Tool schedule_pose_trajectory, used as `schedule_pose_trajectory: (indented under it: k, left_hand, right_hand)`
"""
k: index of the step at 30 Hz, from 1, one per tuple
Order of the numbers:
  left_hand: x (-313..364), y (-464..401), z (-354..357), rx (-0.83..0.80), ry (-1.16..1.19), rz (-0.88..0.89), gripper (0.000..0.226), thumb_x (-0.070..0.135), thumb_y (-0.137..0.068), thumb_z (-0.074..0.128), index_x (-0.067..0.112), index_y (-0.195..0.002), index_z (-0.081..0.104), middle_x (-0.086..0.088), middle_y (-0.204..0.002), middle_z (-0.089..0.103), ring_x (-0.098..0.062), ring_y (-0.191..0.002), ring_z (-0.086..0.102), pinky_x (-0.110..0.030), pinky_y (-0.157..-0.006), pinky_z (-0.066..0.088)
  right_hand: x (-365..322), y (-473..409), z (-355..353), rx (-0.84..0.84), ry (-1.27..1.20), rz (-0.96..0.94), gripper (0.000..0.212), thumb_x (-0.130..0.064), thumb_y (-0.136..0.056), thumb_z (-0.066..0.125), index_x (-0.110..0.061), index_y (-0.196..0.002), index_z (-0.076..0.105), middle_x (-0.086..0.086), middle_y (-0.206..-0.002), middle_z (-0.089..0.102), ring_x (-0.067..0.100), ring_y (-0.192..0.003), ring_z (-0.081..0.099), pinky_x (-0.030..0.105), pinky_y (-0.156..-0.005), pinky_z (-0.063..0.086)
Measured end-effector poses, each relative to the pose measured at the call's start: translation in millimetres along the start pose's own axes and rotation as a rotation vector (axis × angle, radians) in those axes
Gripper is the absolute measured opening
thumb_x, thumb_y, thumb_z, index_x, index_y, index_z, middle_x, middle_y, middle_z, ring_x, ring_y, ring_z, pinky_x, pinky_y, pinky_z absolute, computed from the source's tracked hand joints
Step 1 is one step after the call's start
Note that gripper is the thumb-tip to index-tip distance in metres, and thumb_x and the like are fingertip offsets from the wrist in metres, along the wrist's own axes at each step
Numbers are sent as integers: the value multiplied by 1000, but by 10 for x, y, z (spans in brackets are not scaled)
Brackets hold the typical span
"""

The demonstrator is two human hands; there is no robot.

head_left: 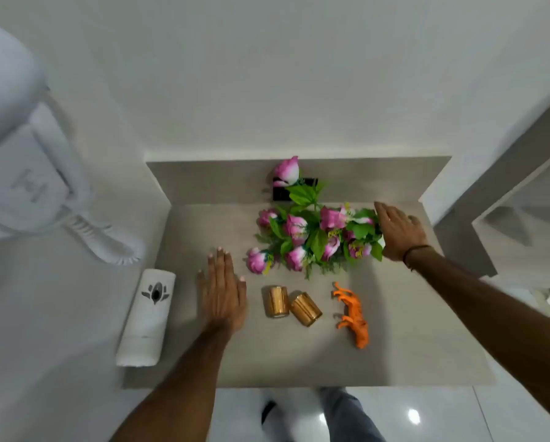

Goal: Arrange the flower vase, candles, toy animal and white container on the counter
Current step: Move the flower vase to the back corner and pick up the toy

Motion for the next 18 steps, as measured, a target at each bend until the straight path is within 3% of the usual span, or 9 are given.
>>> schedule_pose_trajectory:
  k: [3, 9, 14, 18]
  left_hand:
    - [-149, 200, 465, -154, -24, -92, 79, 48, -101, 7, 5, -168, 10, -13, -178, 2, -34, -167, 10, -60, -134, 12]
    - [-261, 274, 680, -98, -135, -54, 81, 56, -105, 19, 8, -168, 12, -14, -179, 11, -33, -166, 13, -60, -134, 16]
    - [-250, 279, 650, -77, -98, -55, 80, 56, -104, 20, 8, -168, 16, -14, -178, 15, -32, -166, 15, -60, -133, 18]
    - [-244, 280, 673, -79, -69, -62, 80, 56, -104, 19, 10, -169, 13, -12, -178, 11, -30, -166, 12, -60, -134, 15]
  right_hand:
    - [52, -204, 113, -61, 99, 0, 112, -30, -72, 79, -13, -158, 9, 7, -159, 31, 31, -138, 41, 49, -104, 40]
    - [100, -502, 203, -27, 83, -45, 84, -25, -69, 78, -15, -143, 38, 12, -131, 56, 39, -120, 47, 47, -91, 49]
    - [309, -569, 102, -28, -183, -43, 82, -25, -57, 88, -15, -129, 52, 12, -120, 65, 41, -111, 55, 43, -88, 49]
    - [701, -504, 152, 38, -455, 58, 61, -9, -60, 88, -5, -118, 68, 18, -112, 70, 40, -104, 66, 39, -84, 52]
Point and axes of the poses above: each hand's wrist, its own y-axis away from the middle knuckle, its own z-axis out of the palm, x = y × z, the point moved 6 cm from there along -y, towards the middle knuckle
